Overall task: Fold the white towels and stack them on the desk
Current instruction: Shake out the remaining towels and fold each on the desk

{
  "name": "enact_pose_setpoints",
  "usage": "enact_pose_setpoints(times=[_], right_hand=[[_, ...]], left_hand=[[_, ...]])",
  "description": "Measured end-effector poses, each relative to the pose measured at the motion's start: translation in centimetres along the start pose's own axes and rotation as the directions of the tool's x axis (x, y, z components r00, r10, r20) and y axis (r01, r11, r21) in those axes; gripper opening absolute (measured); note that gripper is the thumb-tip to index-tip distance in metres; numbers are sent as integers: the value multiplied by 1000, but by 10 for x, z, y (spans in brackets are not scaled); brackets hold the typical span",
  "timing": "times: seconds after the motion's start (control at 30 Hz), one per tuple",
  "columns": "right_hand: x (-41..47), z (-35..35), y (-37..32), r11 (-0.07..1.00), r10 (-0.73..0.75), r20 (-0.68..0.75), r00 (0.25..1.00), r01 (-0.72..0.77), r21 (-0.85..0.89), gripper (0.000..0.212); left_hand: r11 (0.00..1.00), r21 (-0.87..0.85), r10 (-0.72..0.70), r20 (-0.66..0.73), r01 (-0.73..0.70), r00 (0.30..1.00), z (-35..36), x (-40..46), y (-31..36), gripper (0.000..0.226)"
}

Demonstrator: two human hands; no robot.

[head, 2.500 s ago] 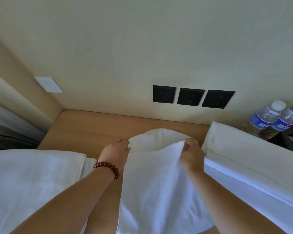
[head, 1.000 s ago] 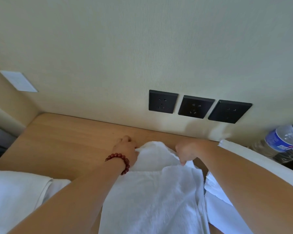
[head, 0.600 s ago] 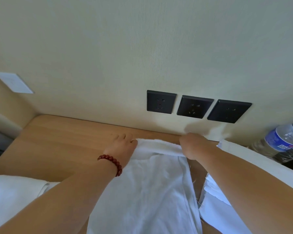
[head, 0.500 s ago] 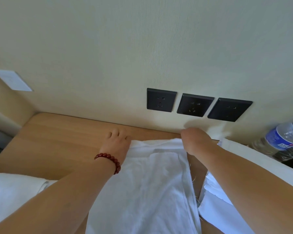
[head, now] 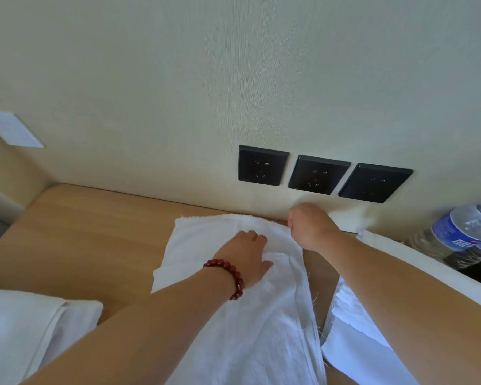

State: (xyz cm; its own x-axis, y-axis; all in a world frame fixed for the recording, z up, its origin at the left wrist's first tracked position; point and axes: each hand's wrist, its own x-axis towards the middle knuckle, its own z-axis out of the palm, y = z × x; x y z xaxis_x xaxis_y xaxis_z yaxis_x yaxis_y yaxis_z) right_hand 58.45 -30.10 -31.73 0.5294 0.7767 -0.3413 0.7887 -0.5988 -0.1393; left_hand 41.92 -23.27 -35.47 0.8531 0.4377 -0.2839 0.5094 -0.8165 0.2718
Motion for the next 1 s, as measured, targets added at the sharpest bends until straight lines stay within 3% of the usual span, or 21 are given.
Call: enact_pose_setpoints(times=[0.13, 0.27, 0.33, 0.43, 0.53, 0.67, 0.87, 1.0], right_hand=[[-1, 1, 6, 997, -61, 19, 998, 60, 52, 22], [-6, 5, 8, 995, -79, 71, 994, 74, 66, 23], [-7, 7, 9, 991, -89, 68, 994, 82, 108, 26], [-9, 6, 13, 980, -129, 88, 988, 114, 164, 30], [-11, 2, 12, 966, -170, 101, 980, 146, 213, 31], [-17, -6, 6, 969, -182, 131, 975, 154, 195, 38], [-20, -4, 7, 955, -138, 200, 970, 77, 286, 20], [-30, -8, 3, 949, -190, 177, 966, 133, 287, 14]], left_hand=[[995, 75, -67, 36, 64, 997, 14, 15, 12, 54], [967, -159, -176, 143, 198, 974, 11, 30, 18, 33], [955, -188, -200, 163, 229, 966, 12, 30, 20, 25], [987, -64, -142, 56, 146, 988, 8, 27, 20, 19], [1000, 22, 3, -80, -2, 997, 0, 23, 17, 25], [980, 133, 157, -76, -146, 985, -7, 16, 19, 33], [998, 68, 8, -133, 1, 991, -15, 13, 16, 33], [997, 56, 64, -119, -57, 991, -13, 6, 16, 28]])
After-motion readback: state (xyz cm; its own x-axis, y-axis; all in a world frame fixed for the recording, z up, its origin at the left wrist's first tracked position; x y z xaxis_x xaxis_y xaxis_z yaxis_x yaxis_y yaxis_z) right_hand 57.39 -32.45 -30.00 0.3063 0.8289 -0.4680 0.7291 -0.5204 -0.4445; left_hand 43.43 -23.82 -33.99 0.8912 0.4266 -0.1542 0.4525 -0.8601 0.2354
